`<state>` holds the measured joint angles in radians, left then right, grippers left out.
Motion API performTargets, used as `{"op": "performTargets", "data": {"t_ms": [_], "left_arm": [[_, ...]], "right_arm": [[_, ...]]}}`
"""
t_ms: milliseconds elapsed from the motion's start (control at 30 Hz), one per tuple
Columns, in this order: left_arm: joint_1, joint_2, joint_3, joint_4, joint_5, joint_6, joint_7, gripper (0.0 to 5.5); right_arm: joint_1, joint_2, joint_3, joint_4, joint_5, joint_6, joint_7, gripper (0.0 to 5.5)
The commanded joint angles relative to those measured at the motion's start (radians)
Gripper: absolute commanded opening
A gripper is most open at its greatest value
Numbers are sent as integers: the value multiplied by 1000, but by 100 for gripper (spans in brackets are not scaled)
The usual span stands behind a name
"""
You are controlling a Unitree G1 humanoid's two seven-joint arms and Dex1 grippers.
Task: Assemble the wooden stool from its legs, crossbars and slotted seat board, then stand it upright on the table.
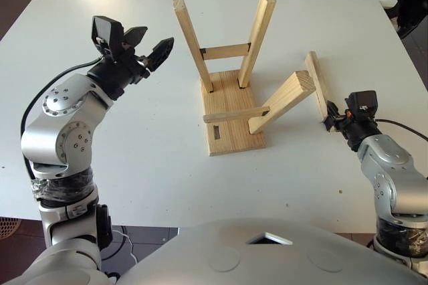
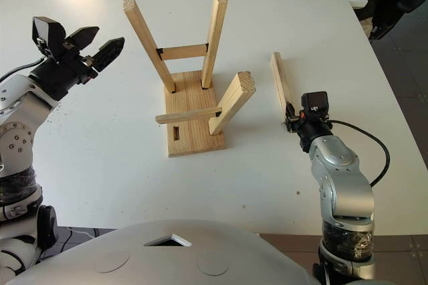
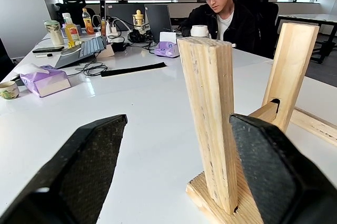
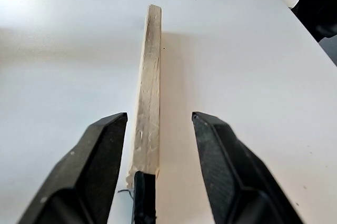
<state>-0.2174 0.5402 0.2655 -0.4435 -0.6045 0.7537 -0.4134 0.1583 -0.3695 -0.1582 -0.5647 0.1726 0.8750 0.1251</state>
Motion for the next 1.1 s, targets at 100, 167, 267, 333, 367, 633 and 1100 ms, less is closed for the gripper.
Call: {"op": "performTargets", "data": {"t_ms": [100,167,267,333,367,633,1100], "left_arm": [[-21,-4,-26,12,0,17,7,361],[-28,-3,-30,16,-2,19,6,361],[-35,-4,-36,19,-5,21,6,361],[-38,-4,-38,21,-6,25,4,361],[-41,-3,-40,23,-6,26,3,361],[-78,12,-43,54,0,51,6,361],[-314,3,27,55,-258,216,-46,409]], "right_arm": [[-44,10,35,105,-1,-7,32,227],[-55,13,42,130,-5,-5,33,227],[-59,10,53,159,-8,-4,40,227],[-56,9,58,184,-9,-13,47,227],[-52,9,61,191,-9,-18,53,227],[-23,34,47,201,-7,-35,49,107],[-99,9,-17,182,-117,-488,15,104]]}}
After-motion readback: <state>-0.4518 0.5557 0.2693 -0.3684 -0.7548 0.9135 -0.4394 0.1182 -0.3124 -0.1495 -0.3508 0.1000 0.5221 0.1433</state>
